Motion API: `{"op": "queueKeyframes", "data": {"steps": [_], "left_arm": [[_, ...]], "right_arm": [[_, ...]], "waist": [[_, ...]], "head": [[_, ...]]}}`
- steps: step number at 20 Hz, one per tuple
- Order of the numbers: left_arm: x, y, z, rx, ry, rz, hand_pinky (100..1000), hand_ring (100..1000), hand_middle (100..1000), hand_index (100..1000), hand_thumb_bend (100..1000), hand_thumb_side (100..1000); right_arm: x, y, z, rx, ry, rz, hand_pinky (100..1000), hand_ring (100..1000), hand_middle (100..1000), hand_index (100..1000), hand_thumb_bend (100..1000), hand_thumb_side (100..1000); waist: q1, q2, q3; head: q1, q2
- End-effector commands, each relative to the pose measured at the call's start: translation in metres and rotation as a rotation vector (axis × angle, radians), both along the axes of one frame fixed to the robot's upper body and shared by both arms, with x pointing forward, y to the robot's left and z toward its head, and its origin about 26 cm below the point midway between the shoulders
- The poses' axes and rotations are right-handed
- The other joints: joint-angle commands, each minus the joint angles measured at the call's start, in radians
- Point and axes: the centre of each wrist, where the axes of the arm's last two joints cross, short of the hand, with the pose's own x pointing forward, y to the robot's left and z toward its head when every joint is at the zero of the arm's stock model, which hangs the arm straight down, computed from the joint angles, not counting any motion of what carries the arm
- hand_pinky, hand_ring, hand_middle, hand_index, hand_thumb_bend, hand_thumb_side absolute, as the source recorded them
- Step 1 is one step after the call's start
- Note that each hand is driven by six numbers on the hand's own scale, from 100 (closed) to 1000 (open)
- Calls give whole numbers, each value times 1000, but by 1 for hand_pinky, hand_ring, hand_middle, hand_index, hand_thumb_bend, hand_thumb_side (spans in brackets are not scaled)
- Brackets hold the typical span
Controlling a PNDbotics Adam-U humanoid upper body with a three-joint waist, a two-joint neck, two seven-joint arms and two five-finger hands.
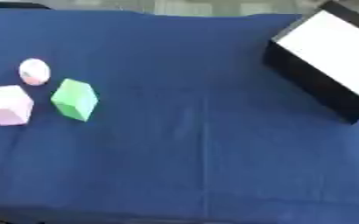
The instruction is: Pick up the objects with one hand, pass them to the other hand, and then place them into the box on the other side of the table.
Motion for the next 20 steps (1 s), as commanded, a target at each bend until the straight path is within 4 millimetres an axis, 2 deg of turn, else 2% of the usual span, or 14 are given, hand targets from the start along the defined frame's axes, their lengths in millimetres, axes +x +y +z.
{"op": "queueKeyframes", "data": {"steps": [1,2,8,11,16,20], "left_arm": [[-6,15,19,33,-55,17,722,673,675,804,483,516],[-7,17,19,37,-55,8,727,675,674,808,527,528],[-5,28,20,15,-37,-75,731,677,681,811,495,557],[-3,29,18,4,-28,-74,731,678,681,812,502,539],[-5,34,31,88,-34,-77,743,694,687,826,537,466],[-7,45,54,281,-5,-101,759,712,690,853,621,371]], "right_arm": [[-9,-5,9,2,-24,-35,886,1000,853,830,100,316],[-12,-8,5,9,-20,-54,884,1000,853,827,100,312],[-20,-7,-10,37,-5,-128,888,1000,862,830,100,359],[-23,-7,-13,47,-1,-146,888,1000,862,828,100,363],[-25,-5,-13,37,2,-154,888,1000,863,828,100,361],[-26,-7,-16,20,20,-162,884,1000,859,825,100,358]], "waist": [[13,8,-2],[14,12,-3],[19,24,-7],[21,26,-10],[26,24,-11],[32,19,-11]], "head": [[7,3],[9,1],[19,-4],[23,-9],[35,-9],[57,-9]]}}
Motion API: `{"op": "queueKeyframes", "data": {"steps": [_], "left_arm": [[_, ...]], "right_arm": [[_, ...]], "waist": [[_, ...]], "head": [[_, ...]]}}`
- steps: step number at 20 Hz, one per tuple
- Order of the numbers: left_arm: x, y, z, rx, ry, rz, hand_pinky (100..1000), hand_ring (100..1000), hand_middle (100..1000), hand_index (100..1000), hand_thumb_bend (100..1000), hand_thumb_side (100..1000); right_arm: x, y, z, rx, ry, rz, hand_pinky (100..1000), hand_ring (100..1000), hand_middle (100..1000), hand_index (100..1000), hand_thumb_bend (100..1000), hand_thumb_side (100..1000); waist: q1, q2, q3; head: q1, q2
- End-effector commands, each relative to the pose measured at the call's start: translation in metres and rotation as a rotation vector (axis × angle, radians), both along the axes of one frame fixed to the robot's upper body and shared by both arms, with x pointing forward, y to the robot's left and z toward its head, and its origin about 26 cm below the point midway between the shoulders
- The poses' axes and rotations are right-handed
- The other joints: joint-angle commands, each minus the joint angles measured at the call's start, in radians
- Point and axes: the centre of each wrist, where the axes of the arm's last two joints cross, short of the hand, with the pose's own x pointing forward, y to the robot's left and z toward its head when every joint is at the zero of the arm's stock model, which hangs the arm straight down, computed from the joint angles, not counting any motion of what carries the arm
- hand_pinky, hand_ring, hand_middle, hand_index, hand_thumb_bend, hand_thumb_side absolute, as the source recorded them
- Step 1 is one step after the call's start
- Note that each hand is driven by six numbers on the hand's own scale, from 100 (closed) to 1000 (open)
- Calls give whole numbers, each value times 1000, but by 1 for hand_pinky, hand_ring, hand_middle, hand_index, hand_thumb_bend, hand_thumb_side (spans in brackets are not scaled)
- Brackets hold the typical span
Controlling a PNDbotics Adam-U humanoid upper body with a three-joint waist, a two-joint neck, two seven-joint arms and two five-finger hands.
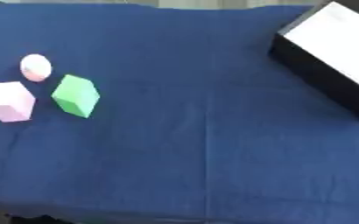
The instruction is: Pick up the objects with one hand, pass them to the other hand, and then place them into the box on the other side of the table.
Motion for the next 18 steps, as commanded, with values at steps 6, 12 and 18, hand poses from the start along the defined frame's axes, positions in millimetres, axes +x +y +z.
{"op": "queueKeyframes", "data": {"steps": [6,12,18], "left_arm": [[-2,45,63,513,132,-45,771,748,700,829,773,268],[7,73,80,846,394,-90,800,779,710,797,874,228],[10,75,94,1110,535,-141,811,795,719,786,995,244]], "right_arm": [[-4,-1,8,-73,4,-13,884,1000,854,822,100,352],[-4,-1,5,-81,21,-15,884,1000,849,819,100,352],[-4,-1,4,-81,29,-15,884,1000,844,816,100,355]], "waist": [[20,-14,0],[22,-18,-4],[21,-19,-3]], "head": [[25,-5],[30,-2],[34,-6]]}}
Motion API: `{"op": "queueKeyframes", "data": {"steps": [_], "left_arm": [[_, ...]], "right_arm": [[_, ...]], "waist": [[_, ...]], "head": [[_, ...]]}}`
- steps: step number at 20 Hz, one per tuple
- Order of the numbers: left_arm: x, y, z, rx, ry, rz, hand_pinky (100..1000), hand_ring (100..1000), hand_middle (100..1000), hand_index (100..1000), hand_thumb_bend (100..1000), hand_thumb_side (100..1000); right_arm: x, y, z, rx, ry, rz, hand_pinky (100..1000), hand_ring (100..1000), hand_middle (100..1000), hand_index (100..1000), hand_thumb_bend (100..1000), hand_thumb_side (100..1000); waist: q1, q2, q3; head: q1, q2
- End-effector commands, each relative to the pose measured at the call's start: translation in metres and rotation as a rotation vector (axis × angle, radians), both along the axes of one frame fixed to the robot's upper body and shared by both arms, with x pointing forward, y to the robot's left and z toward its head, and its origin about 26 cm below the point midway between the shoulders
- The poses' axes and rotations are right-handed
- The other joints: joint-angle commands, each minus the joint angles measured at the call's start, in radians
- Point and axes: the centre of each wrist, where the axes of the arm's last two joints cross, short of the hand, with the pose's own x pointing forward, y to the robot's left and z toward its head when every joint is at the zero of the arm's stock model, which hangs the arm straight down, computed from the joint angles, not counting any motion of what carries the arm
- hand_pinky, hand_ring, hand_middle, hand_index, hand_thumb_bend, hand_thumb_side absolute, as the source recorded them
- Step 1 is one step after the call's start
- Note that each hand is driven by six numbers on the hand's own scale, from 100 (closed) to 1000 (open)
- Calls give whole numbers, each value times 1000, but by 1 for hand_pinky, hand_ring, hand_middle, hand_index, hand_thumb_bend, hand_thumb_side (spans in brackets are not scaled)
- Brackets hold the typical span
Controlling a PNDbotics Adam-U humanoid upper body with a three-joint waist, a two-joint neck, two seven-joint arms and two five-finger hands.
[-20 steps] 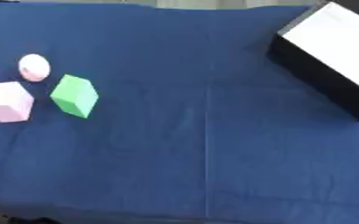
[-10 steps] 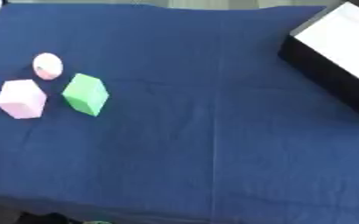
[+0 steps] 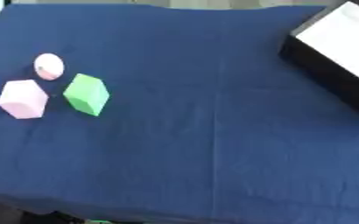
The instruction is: Pick up the objects with one hand, pass them to the other hand, and then place them into the box on the other side of the table.
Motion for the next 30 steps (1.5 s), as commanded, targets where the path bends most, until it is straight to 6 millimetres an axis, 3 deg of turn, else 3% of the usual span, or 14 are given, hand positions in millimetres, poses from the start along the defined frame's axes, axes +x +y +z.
{"op": "queueKeyframes", "data": {"steps": [1,8,10,14,30], "left_arm": [[-6,7,25,145,15,6,812,798,721,784,1000,239],[6,-5,30,231,44,-15,814,802,728,806,1000,265],[11,-8,29,257,59,-7,817,808,740,851,1000,267],[21,-14,27,319,89,-2,814,807,732,813,1000,277],[59,-27,-26,486,183,43,791,798,722,796,1000,245]], "right_arm": [[-1,0,11,-39,-9,4,884,1000,844,816,100,354],[-1,0,8,-38,-1,3,884,1000,838,814,100,340],[-1,0,6,-41,4,4,884,1000,839,814,100,374],[0,-1,4,-45,20,5,884,1000,838,813,100,381],[4,0,-3,-41,64,13,884,1000,836,816,100,413]], "waist": [[9,-19,2],[3,-22,4],[1,-22,4],[2,-22,5],[6,-22,-2]], "head": [[4,-8],[9,-22],[9,-23],[13,-25],[24,-19]]}}
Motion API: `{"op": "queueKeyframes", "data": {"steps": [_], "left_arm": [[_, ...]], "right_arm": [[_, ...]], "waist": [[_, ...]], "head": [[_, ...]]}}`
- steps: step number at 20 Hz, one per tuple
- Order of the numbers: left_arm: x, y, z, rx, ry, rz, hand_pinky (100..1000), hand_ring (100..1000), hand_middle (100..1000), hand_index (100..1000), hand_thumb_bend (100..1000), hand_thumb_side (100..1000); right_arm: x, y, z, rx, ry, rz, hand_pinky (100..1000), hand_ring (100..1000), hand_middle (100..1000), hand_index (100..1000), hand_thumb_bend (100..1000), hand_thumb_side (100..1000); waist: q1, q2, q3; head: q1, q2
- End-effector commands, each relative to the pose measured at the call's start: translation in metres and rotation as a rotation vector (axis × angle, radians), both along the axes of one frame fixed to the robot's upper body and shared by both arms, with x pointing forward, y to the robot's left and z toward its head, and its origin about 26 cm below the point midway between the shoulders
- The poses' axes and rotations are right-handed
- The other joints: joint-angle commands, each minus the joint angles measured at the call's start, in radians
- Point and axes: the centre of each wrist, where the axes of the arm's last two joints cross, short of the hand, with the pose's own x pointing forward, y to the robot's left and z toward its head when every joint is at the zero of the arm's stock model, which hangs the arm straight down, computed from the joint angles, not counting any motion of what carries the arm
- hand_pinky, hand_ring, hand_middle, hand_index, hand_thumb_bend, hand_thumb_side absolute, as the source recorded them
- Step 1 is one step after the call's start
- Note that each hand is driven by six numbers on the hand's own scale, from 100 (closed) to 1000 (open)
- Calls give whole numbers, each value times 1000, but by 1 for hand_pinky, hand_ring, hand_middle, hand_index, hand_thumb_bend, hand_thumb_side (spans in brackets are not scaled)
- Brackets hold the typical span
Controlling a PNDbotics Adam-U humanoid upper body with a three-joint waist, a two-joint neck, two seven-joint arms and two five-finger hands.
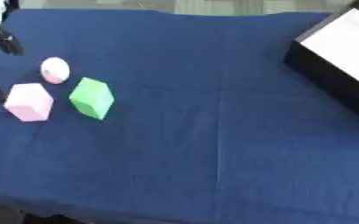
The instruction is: Pick up the objects with one hand, pass them to the other hand, and then place them into the box on the other side of the table.
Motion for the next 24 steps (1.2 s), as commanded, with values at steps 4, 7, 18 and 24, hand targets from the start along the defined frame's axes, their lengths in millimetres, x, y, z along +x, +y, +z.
{"op": "queueKeyframes", "data": {"steps": [4,7,18,24], "left_arm": [[8,2,-6,70,-70,24,781,787,698,783,1000,251],[12,2,-16,77,-91,26,782,784,696,772,968,201],[17,4,-37,103,-13,29,781,778,692,768,945,164],[17,7,-36,119,15,39,776,776,688,758,897,100]], "right_arm": [[4,0,12,-28,-4,12,885,1000,835,816,100,425],[6,-1,14,-6,-6,11,886,1000,832,814,100,436],[5,-1,9,-21,13,1,889,1000,832,816,100,449],[4,-2,6,-23,22,-5,891,1000,833,816,100,459]], "waist": [[6,-22,-1],[6,-21,-3],[4,-19,-4],[5,-19,-4]], "head": [[9,0],[10,1],[31,9],[35,9]]}}
